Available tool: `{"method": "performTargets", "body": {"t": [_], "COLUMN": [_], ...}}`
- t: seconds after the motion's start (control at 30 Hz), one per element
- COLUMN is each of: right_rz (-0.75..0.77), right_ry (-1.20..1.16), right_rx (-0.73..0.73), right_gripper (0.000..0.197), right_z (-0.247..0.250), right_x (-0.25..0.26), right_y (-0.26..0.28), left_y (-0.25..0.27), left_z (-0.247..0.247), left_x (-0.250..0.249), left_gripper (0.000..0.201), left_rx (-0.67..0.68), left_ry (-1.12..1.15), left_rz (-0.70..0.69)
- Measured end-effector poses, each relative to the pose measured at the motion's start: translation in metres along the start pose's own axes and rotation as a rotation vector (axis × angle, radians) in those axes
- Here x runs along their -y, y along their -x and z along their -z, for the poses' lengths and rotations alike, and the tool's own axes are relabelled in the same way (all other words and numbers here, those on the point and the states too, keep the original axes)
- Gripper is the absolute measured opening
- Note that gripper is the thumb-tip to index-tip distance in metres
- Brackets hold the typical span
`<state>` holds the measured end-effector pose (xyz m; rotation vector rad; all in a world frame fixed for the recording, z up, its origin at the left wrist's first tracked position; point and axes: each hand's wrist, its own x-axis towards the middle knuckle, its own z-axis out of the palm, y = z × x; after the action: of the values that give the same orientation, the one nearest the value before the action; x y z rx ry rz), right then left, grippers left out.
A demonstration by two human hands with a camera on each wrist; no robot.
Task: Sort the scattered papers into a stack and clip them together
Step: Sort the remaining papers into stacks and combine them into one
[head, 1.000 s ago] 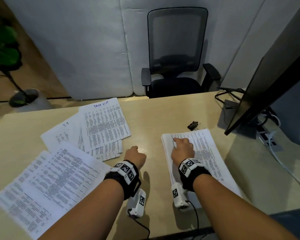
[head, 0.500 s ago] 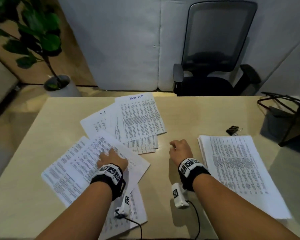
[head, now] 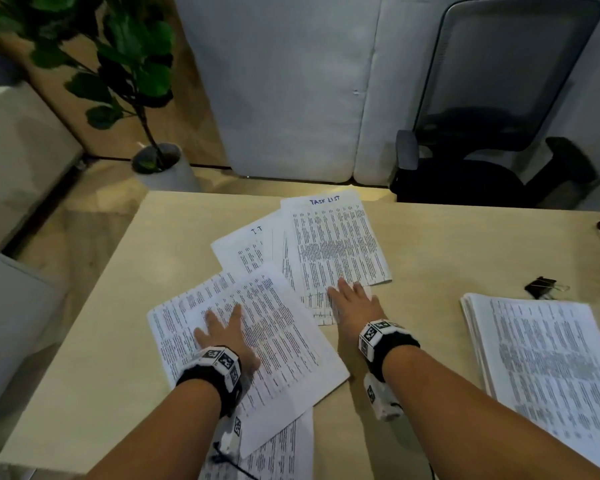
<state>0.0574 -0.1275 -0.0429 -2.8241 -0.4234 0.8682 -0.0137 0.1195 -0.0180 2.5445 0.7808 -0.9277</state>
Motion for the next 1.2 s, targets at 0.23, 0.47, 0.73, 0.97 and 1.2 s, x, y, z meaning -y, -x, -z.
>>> {"method": "performTargets", "body": {"t": [0.23, 0.47, 0.73, 0.97, 1.2], "right_rz": [-0.186, -0.271, -0.359, -0.399, 0.088], "right_ry": [-0.053, 0.014, -0.093, -0.012, -0.058], "right_rx": [-0.194, -0.440, -0.134, -0.231, -0.407], "right_gripper": [0.047, 0.040, 0.082, 0.061, 0.041], "right_z": [-0.003, 0.010, 0.005, 0.024, 0.019], "right_x": [-0.048, -0.077, -0.055, -0.052, 0.003], "right_y": [0.025, 0.032, 0.018, 0.012, 0.019], "left_y": [-0.021, -0.022, -0.019, -0.024, -0.019], "left_z": [0.004, 0.002, 0.015, 0.028, 0.039], "left_x": [-0.031, -0.063, -0.059, -0.028, -0.045], "left_gripper": [0.116, 0.121, 0.123, 0.037, 0.048], "left_rx": [-0.015, -0.100, -0.112, -0.222, -0.091], "left_ry": [-0.155, -0.098, 0.164, 0.491, 0.783], "left_rz": [-0.236, -0.217, -0.150, -0.310, -0.358]}}
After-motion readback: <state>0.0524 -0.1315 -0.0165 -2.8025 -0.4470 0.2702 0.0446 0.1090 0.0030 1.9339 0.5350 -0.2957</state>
